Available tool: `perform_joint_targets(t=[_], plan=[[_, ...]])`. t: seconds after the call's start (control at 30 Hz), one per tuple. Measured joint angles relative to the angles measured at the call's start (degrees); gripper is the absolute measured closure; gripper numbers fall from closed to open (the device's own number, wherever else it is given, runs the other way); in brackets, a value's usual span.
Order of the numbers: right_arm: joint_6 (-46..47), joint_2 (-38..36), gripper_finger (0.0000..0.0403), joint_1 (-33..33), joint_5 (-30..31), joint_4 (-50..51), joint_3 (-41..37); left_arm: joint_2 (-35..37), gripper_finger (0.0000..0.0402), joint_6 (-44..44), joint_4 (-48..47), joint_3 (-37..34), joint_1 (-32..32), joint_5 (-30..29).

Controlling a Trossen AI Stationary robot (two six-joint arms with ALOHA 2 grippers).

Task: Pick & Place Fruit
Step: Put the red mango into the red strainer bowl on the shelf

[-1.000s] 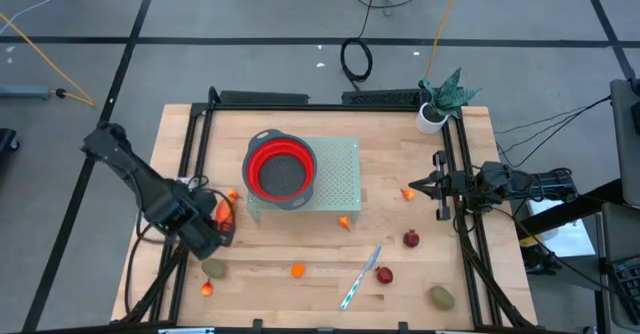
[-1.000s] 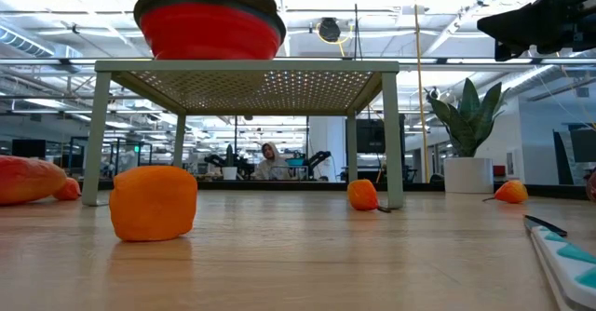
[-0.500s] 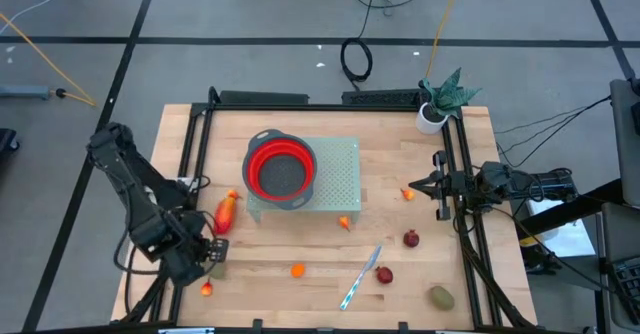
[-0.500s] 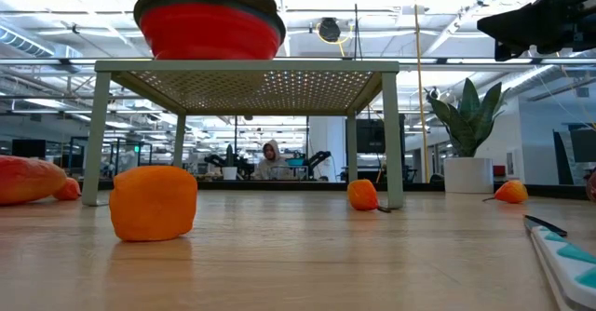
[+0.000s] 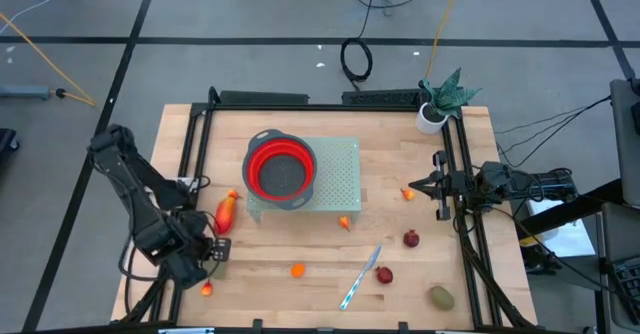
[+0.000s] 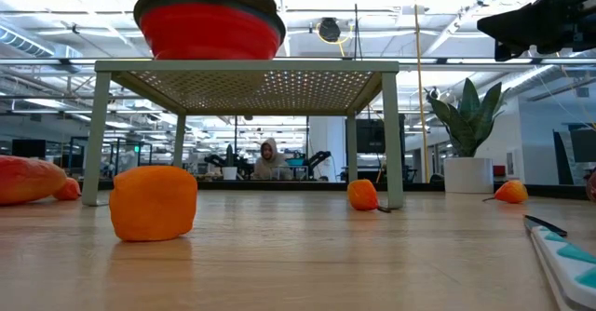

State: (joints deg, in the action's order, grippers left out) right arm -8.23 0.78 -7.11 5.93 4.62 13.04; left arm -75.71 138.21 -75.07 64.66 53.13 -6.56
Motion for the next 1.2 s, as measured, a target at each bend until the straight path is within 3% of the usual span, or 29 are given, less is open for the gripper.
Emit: perform_joint_targets(t=[0.33,0.6,0.9,1.2], plan=[[0.0,0.0,0.0403,0.0,0.0,-0.1,0.0,-2.0,0.0337,-0.5,-10.0,0.0,-3.5,-5.8],[0.0,0.0,0.0403,0.0,0.0,-0.1,0.0,-1.9,0.0219,0.0,-12.1,-1.6,-4.0,-6.4],[0.0,0.0,0.0403,0.0,0.0,-0.1,0.0,-1.9,0.0078,0.3,-4.8,-8.2,-4.7,-5.3],[0.0,0.0,0.0403,0.0,0.0,-0.1,0.0,-1.9,0.0011,-3.2,-4.0,-11.4,-5.6,-6.4]])
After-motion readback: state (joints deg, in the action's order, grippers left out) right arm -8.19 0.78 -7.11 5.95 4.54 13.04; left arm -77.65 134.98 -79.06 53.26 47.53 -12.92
